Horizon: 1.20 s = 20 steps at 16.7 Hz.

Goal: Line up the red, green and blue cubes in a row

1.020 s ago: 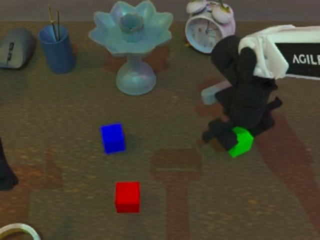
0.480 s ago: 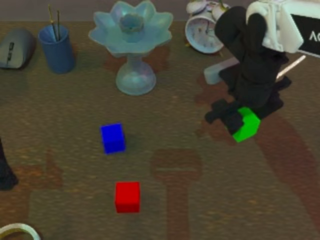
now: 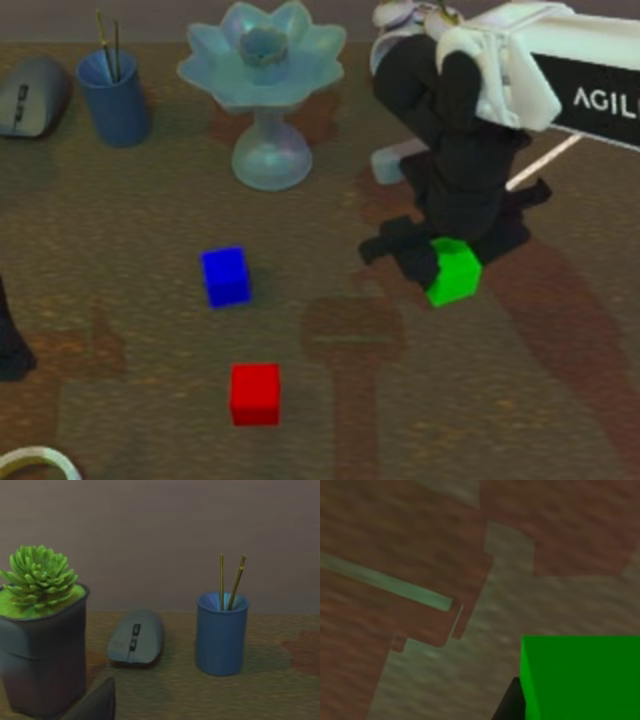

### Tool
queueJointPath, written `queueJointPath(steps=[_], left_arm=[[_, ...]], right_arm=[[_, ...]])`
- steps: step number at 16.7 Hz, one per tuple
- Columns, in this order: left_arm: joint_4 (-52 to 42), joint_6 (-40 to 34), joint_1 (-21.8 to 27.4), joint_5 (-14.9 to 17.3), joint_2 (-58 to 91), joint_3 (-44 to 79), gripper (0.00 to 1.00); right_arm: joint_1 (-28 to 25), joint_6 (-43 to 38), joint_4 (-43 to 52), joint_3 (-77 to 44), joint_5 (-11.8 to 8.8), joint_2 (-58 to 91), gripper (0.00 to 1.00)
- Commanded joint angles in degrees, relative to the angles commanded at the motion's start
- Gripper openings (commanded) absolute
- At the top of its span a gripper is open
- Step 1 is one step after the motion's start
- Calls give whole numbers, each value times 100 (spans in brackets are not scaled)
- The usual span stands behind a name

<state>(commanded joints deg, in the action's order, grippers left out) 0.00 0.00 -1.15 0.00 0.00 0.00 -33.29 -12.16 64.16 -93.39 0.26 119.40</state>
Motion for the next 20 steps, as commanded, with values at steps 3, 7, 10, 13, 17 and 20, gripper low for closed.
queueJointPath(steps=[3,7,10,13,17,20], left_arm=[[0,0,0,0,0,0,100],[0,0,0,0,0,0,100],[0,0,0,0,0,0,100],[0,0,0,0,0,0,100],[0,0,0,0,0,0,100],[0,0,0,0,0,0,100]], right_arm=[[-564,-1387,88,100,7,-100,0],[-1300,-3084,164,252,17,-293,0],[-1661,-3770,144,342,32,-475,0],[-1747,-3922,129,368,39,-535,0],[-1724,-3918,106,364,31,-503,0],[-1737,-3915,-303,658,35,-386,0]])
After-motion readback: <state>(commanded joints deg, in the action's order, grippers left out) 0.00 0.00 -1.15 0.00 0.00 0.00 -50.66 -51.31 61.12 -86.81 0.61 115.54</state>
